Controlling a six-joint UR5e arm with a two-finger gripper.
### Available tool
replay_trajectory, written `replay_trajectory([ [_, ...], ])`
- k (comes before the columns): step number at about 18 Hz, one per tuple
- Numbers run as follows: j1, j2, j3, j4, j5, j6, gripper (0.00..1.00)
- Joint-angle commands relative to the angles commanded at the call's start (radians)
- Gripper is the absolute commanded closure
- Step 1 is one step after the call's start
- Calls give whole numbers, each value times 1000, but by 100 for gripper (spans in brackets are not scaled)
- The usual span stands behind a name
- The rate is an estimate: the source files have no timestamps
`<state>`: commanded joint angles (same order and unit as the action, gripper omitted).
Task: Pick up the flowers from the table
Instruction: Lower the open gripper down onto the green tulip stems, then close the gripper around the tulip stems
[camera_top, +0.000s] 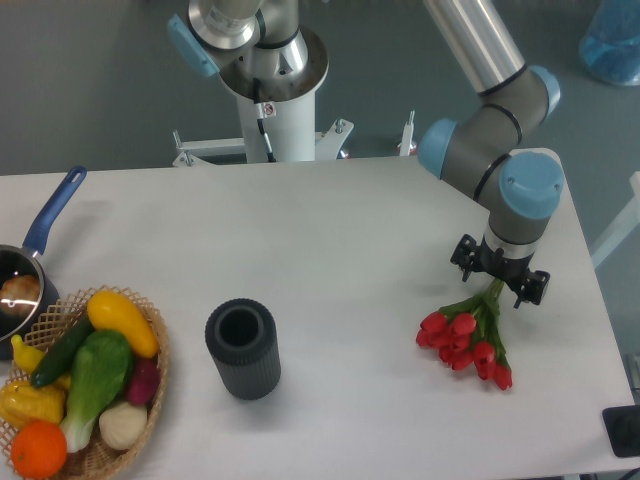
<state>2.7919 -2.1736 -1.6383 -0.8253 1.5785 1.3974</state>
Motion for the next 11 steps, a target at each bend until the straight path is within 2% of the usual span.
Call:
replay_trajectory([
  [4, 0, -3, 2, 0, -2, 8, 1],
  [8, 2, 8, 0, -2, -2, 12, 43],
  [11, 2, 21, 0, -2, 0, 9, 84],
])
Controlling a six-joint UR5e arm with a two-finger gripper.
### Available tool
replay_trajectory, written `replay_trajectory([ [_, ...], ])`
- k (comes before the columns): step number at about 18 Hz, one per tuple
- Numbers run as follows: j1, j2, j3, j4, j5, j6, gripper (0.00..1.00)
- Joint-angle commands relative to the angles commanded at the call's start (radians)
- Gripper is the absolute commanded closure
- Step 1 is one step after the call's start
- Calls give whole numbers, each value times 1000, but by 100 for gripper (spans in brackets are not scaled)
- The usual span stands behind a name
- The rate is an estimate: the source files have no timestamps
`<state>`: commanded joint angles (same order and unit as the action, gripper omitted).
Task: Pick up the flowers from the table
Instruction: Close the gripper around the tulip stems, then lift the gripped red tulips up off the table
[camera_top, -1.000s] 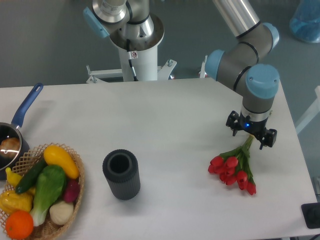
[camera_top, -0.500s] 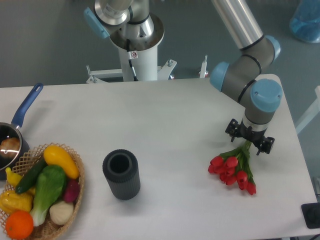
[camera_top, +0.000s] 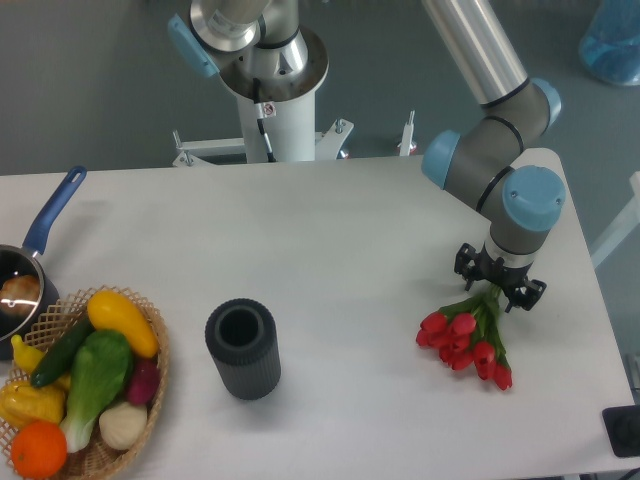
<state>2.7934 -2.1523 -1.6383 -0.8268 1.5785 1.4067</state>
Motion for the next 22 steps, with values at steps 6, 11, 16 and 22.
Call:
replay_trajectory([
  [6, -2, 32, 2, 2, -5, -43, 100],
  [11, 14, 90, 60, -3, -5, -51, 100],
  [16, 9, 94, 149, -35, 0, -63, 100],
  [22, 17, 133, 190, -125, 0, -75, 100],
])
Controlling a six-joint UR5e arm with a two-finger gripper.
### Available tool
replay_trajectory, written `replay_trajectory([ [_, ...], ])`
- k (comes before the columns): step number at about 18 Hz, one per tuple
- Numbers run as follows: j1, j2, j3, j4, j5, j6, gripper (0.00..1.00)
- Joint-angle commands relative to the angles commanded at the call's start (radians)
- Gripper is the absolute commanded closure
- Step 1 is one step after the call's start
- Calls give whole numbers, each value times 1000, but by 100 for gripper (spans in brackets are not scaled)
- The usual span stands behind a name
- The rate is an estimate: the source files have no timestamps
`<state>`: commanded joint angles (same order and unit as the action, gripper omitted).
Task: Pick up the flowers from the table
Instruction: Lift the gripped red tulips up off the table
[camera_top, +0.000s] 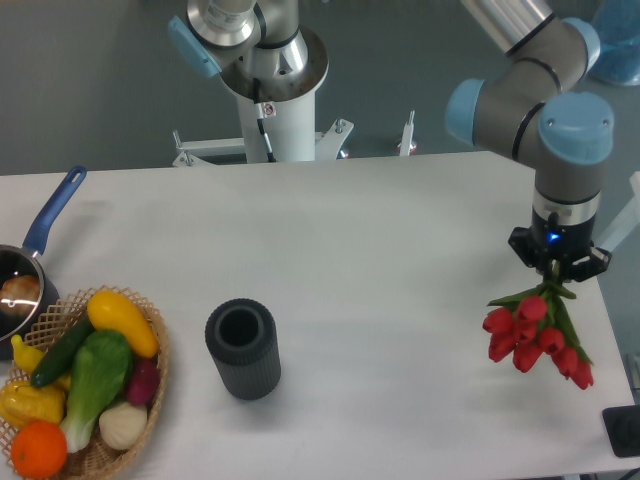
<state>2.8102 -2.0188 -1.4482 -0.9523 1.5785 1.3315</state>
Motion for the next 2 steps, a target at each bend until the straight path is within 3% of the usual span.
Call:
replay_trajectory([
  [2, 3, 6, 34, -63, -2, 0, 100],
])
